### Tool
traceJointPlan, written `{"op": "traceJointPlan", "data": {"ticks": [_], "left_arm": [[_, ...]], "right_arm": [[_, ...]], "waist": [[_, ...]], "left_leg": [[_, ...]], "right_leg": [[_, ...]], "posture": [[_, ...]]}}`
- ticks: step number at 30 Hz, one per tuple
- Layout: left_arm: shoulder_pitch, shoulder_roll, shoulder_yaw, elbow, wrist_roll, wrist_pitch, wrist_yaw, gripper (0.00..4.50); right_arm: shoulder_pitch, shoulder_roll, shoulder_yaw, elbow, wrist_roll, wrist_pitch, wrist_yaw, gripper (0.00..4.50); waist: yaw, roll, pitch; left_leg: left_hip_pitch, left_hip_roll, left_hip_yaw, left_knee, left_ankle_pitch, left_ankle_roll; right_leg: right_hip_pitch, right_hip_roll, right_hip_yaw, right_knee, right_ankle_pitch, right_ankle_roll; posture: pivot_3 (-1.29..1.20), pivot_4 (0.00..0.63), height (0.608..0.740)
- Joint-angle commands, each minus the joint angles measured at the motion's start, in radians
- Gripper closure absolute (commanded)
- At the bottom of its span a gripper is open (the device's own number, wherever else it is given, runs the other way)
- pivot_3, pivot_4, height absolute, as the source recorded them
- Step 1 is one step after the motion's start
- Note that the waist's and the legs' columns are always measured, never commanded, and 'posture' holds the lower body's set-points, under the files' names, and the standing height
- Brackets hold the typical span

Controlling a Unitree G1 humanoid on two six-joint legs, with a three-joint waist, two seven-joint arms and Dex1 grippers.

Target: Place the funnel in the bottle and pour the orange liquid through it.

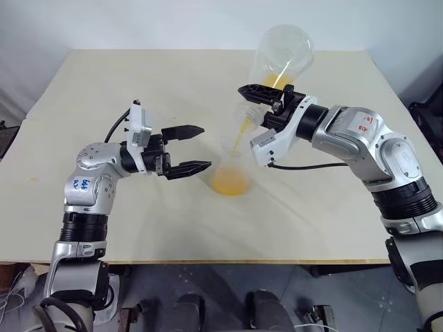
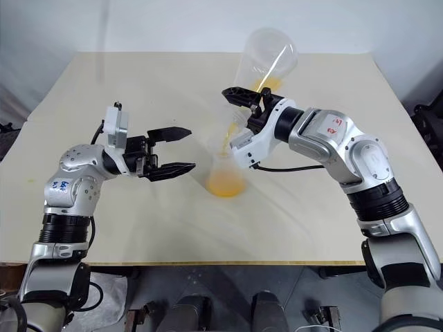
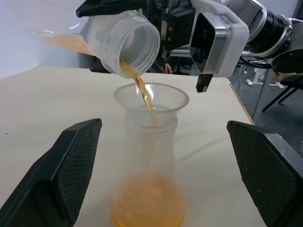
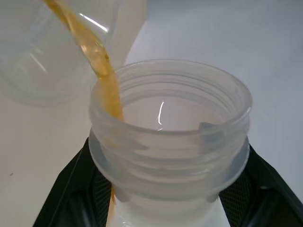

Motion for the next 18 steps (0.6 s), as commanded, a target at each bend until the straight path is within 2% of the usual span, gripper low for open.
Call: {"op": "traceJointPlan", "data": {"ticks": [1, 18], "left_arm": [[-0.025, 0.01, 0.007, -0.018, -0.001, -0.018, -0.004, 0.0], [-0.027, 0.013, 0.007, -0.015, 0.0, -0.022, -0.006, 0.0]], "right_arm": [[-0.03, -0.017, -0.027, -0.013, -0.006, -0.004, -0.023, 2.01], [-0.037, -0.014, -0.025, -0.007, -0.021, -0.025, -0.031, 2.01]], "waist": [[0.0, 0.0, 0.0], [0.0, 0.0, 0.0]], "left_leg": [[0.0, 0.0, 0.0, 0.0, 0.0, 0.0], [0.0, 0.0, 0.0, 0.0, 0.0, 0.0]], "right_leg": [[0.0, 0.0, 0.0, 0.0, 0.0, 0.0], [0.0, 0.0, 0.0, 0.0, 0.0, 0.0]], "posture": [[0.0, 0.15, 0.74], [0.0, 0.15, 0.74]]}}
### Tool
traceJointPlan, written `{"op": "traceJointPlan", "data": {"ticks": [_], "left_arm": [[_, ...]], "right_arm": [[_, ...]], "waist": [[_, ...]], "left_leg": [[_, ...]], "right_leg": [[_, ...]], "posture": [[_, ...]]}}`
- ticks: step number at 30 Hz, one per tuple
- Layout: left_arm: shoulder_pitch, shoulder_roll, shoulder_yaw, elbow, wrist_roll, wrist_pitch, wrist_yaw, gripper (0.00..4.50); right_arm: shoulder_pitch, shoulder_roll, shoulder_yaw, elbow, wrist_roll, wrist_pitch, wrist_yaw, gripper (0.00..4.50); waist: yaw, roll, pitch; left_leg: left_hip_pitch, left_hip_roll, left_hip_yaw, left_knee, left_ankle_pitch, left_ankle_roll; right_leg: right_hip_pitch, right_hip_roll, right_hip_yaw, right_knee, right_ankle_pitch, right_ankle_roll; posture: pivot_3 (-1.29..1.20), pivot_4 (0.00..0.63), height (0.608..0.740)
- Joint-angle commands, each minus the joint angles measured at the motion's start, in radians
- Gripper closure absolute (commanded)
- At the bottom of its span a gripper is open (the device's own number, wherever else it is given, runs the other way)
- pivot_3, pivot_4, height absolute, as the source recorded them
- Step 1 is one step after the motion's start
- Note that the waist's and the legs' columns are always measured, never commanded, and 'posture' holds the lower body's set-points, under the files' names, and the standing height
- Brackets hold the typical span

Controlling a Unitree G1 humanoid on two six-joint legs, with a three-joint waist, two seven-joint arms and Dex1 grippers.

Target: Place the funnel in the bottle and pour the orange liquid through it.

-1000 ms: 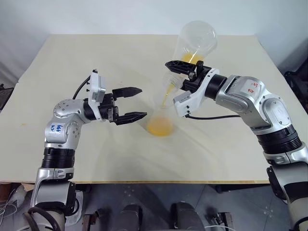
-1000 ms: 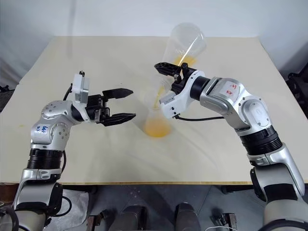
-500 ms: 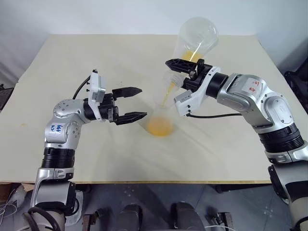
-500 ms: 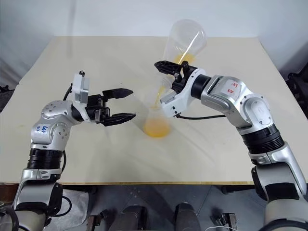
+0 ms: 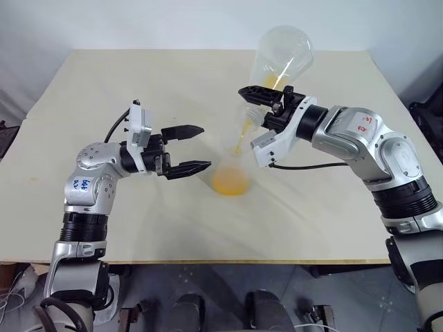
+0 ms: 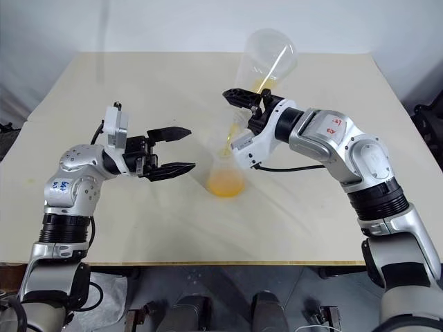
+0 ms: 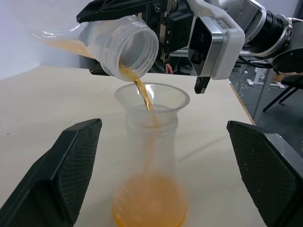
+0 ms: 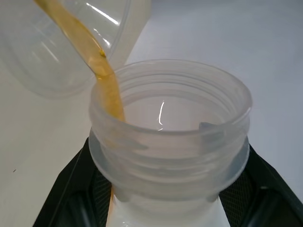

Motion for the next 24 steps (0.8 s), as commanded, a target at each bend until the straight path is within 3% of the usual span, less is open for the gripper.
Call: {"op": "traceJointPlan", "data": {"ticks": [1, 24], "left_arm": [[-0.026, 0.013, 0.008, -0.02, -0.001, -0.016, -0.006, 0.0], [-0.028, 0.02, 0.008, -0.014, 0.001, -0.013, -0.007, 0.0]], "right_arm": [[-0.033, -0.014, -0.025, -0.024, -0.005, -0.007, -0.028, 2.01], [-0.046, -0.018, -0.022, -0.011, -0.054, -0.044, -0.073, 2.01]], "waist": [[0.0, 0.0, 0.0], [0.0, 0.0, 0.0]], "left_leg": [[0.0, 0.0, 0.0, 0.0, 0.0, 0.0], [0.0, 0.0, 0.0, 0.0, 0.0, 0.0]], "right_leg": [[0.0, 0.0, 0.0, 0.0, 0.0, 0.0], [0.0, 0.0, 0.0, 0.0, 0.0, 0.0]], "posture": [[0.0, 0.15, 0.74], [0.0, 0.15, 0.74]]}}
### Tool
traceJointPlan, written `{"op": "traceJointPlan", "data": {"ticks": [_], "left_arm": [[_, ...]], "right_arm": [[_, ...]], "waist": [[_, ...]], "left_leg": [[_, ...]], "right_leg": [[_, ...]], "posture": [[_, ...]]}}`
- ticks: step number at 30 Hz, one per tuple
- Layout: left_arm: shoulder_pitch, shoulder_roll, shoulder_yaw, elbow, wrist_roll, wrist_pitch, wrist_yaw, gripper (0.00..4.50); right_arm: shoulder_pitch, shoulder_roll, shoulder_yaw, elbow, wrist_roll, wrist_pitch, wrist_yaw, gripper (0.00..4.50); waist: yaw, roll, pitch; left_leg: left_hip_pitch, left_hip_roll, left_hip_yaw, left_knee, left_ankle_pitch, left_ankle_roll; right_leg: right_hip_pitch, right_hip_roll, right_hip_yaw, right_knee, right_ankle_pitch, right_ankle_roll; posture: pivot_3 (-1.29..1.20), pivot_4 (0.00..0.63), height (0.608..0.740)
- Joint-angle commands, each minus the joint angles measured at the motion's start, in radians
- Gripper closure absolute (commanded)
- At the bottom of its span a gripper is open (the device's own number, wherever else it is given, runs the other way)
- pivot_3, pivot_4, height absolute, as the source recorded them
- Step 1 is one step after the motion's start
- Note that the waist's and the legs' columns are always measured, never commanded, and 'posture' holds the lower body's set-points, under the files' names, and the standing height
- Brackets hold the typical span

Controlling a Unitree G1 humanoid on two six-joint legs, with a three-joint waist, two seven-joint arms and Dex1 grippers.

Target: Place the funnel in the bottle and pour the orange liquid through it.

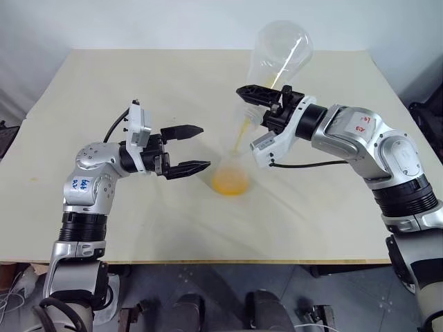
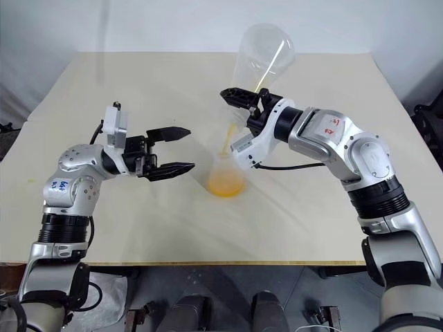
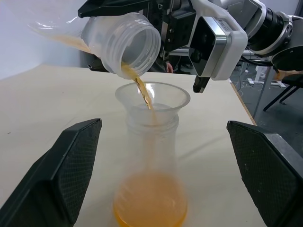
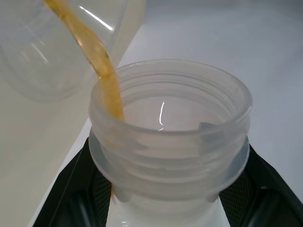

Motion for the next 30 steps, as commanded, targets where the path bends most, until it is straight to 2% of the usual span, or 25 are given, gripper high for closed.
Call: {"op": "traceJointPlan", "data": {"ticks": [1, 30], "left_arm": [[-0.027, 0.015, 0.008, -0.015, 0.0, -0.013, -0.006, 0.0], [-0.028, 0.015, 0.01, -0.012, 0.003, -0.014, -0.005, 0.0]], "right_arm": [[-0.035, -0.015, -0.023, -0.021, 0.001, -0.003, -0.026, 2.01], [-0.049, -0.018, -0.016, -0.01, -0.024, -0.039, -0.062, 2.01]], "waist": [[0.0, 0.0, 0.0], [0.0, 0.0, 0.0]], "left_leg": [[0.0, 0.0, 0.0, 0.0, 0.0, 0.0], [0.0, 0.0, 0.0, 0.0, 0.0, 0.0]], "right_leg": [[0.0, 0.0, 0.0, 0.0, 0.0, 0.0], [0.0, 0.0, 0.0, 0.0, 0.0, 0.0]], "posture": [[0.0, 0.15, 0.74], [0.0, 0.15, 0.74]]}}
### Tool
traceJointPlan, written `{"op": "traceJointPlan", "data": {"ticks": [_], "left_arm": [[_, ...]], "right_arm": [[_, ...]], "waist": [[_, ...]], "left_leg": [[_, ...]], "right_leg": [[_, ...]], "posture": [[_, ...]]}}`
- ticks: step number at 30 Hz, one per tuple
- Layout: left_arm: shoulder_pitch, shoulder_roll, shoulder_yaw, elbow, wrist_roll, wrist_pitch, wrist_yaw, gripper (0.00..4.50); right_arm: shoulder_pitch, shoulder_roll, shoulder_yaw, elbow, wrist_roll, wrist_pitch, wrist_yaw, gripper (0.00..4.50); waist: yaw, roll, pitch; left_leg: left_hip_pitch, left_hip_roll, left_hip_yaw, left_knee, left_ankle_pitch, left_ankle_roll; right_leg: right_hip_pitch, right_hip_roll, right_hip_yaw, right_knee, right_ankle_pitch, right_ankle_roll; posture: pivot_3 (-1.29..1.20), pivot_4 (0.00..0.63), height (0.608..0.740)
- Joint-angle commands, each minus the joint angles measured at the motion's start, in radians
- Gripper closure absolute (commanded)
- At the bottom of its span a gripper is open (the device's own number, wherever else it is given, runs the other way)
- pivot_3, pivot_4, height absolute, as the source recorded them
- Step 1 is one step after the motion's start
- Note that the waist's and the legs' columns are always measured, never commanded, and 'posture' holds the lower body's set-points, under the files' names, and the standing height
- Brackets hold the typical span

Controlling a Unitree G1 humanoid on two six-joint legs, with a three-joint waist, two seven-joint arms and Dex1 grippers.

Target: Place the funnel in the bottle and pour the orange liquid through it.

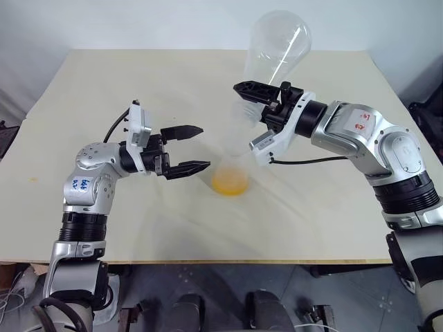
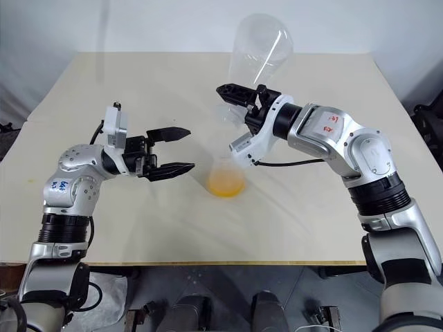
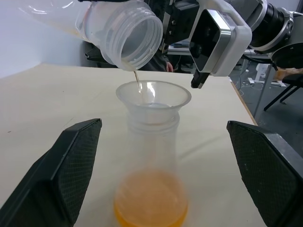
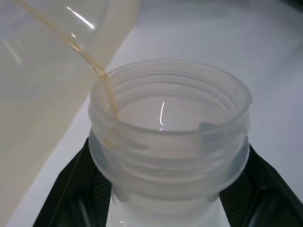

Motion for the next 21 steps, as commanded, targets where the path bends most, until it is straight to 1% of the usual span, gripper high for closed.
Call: {"op": "traceJointPlan", "data": {"ticks": [1, 2, 9, 14, 17, 21], "left_arm": [[-0.027, 0.016, 0.01, -0.015, -0.001, -0.014, -0.006, 0.0], [-0.027, 0.016, 0.01, -0.015, -0.001, -0.014, -0.006, 0.0], [-0.021, 0.018, 0.011, -0.019, -0.001, -0.014, -0.005, 0.0], [-0.023, 0.021, 0.013, -0.018, -0.001, -0.015, -0.007, 0.0], [-0.022, 0.025, 0.015, -0.019, -0.001, -0.015, -0.008, 0.0], [-0.023, 0.034, 0.019, -0.011, -0.002, -0.018, -0.008, 0.0]], "right_arm": [[-0.023, -0.016, -0.018, -0.017, 0.017, -0.009, -0.013, 2.01], [-0.021, -0.016, -0.019, -0.017, 0.022, -0.008, -0.01, 2.01], [0.023, 0.027, -0.057, -0.049, 0.221, 0.099, 0.116, 2.01], [0.052, 0.038, -0.068, -0.091, 0.327, 0.175, 0.197, 2.01], [0.082, 0.071, -0.097, -0.135, 0.424, 0.31, 0.265, 2.01], [0.112, 0.13, -0.176, -0.193, 0.549, 0.61, 0.353, 2.01]], "waist": [[0.0, 0.0, 0.0], [0.0, 0.0, 0.0], [0.0, 0.0, 0.0], [0.0, 0.0, 0.0], [0.0, 0.0, 0.0], [0.0, 0.0, 0.0]], "left_leg": [[0.0, 0.0, 0.0, 0.0, 0.0, 0.0], [0.0, 0.0, 0.0, 0.0, 0.0, 0.0], [0.0, 0.0, 0.0, 0.0, 0.0, 0.0], [0.0, 0.0, 0.0, 0.0, 0.0, 0.0], [0.0, 0.001, 0.0, 0.0, 0.0, 0.0], [0.0, 0.001, 0.0, 0.0, 0.0, 0.0]], "right_leg": [[0.0, 0.0, 0.0, 0.0, 0.0, 0.0], [0.0, 0.0, 0.0, 0.0, 0.0, 0.0], [0.0, 0.0, 0.0, 0.0, 0.0, 0.0], [0.0, 0.0, 0.0, 0.0, 0.0, 0.0], [0.0, 0.0, 0.0, 0.0, 0.0, 0.0], [0.0, 0.0, 0.0, 0.0, 0.0, 0.0]], "posture": [[0.0, 0.15, 0.74], [0.0, 0.15, 0.74], [0.0, 0.15, 0.74], [0.0, 0.15, 0.74], [0.0, 0.15, 0.74], [0.0, 0.15, 0.74]]}}
